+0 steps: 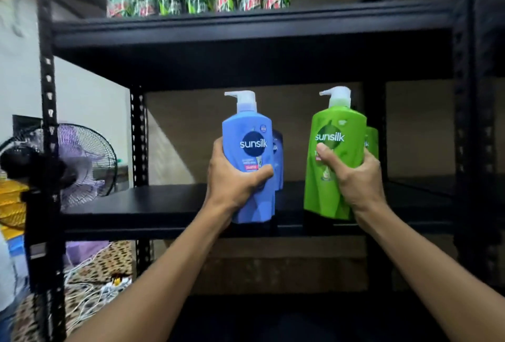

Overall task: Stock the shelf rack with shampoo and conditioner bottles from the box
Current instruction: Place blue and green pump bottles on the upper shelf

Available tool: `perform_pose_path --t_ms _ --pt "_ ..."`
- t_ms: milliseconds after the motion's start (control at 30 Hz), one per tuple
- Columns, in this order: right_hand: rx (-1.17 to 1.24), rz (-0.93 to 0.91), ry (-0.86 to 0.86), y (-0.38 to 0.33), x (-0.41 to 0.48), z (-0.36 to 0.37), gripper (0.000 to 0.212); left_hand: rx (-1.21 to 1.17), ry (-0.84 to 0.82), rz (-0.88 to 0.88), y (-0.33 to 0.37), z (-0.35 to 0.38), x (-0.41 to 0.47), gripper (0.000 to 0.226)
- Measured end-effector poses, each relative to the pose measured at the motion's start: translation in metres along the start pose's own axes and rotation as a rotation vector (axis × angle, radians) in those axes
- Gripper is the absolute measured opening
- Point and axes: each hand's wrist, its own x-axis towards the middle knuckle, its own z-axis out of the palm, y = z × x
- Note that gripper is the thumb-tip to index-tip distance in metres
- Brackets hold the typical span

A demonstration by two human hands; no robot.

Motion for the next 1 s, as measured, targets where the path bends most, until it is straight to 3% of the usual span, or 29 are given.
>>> perform_pose_path --t_ms 333,467,633,867,1000 --pt "-0.103 0.013 0.018 0.041 0.035 0.016 0.042 0.139 0.057 0.009 -0.034 0.015 0.029 0.085" --pt "-0.229 -0.009 -0.024 0.058 0.047 0.017 0.054 0.179 0.055 0.016 -0.044 0.021 0.033 0.078" --pt "-0.519 -0.024 0.039 0.081 0.077 0.006 0.090 0.180 0.077 -0.001 -0.057 0.039 0.037 0.080" --pt "-0.686 0.045 0.178 0.120 0.119 -0.011 0.096 0.135 0.081 -0.009 -0.065 0.063 0.034 0.081" --pt "-0.765 0.046 0.151 0.130 0.131 -0.020 0.092 0.109 0.063 0.001 -0.069 0.066 0.036 0.078"
